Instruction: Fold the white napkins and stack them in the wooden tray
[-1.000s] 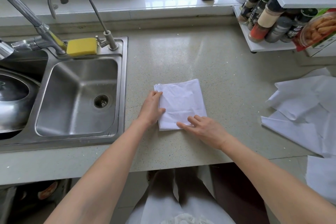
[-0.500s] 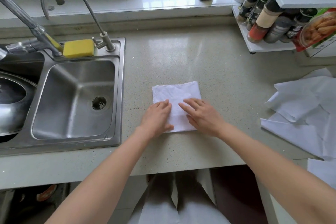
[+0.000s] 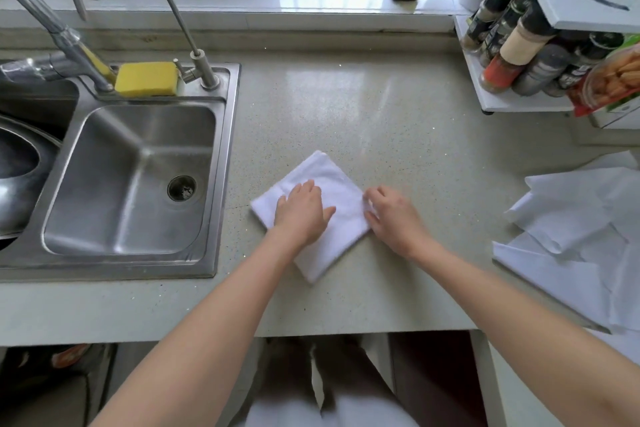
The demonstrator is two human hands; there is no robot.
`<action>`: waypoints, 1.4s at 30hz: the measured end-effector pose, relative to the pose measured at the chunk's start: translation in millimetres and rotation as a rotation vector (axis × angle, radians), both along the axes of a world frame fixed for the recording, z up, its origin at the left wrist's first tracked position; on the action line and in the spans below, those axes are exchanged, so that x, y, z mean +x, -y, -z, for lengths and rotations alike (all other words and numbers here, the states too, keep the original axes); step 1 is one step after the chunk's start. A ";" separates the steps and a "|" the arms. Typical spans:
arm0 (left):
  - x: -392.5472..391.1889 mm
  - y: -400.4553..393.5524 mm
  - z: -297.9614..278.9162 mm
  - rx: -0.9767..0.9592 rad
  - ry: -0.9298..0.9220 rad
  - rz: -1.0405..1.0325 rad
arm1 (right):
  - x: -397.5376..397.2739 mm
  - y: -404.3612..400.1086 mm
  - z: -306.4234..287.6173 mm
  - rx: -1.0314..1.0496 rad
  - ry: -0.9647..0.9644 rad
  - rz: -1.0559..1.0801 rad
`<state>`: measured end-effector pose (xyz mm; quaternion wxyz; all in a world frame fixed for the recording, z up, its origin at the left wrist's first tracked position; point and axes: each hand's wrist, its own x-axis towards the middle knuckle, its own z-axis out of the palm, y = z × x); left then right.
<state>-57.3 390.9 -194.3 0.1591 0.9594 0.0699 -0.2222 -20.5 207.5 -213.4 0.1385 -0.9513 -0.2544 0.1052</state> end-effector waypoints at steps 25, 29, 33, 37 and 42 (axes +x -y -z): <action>-33.7 -48.0 50.8 0.114 0.218 0.032 | -43.1 -58.3 10.7 0.020 0.298 -0.038; -39.0 -47.2 52.6 0.196 0.229 0.014 | -28.4 -75.4 29.1 -0.037 -0.032 -0.053; -48.1 -51.5 60.6 0.226 0.282 0.000 | -25.5 -71.2 40.9 -0.115 0.023 -0.073; -77.7 -60.2 59.3 0.241 0.305 0.159 | -28.3 -74.4 42.1 -0.113 0.036 -0.065; -93.2 -62.3 55.9 0.181 0.274 0.130 | -43.8 -90.4 28.6 -0.188 -0.052 0.003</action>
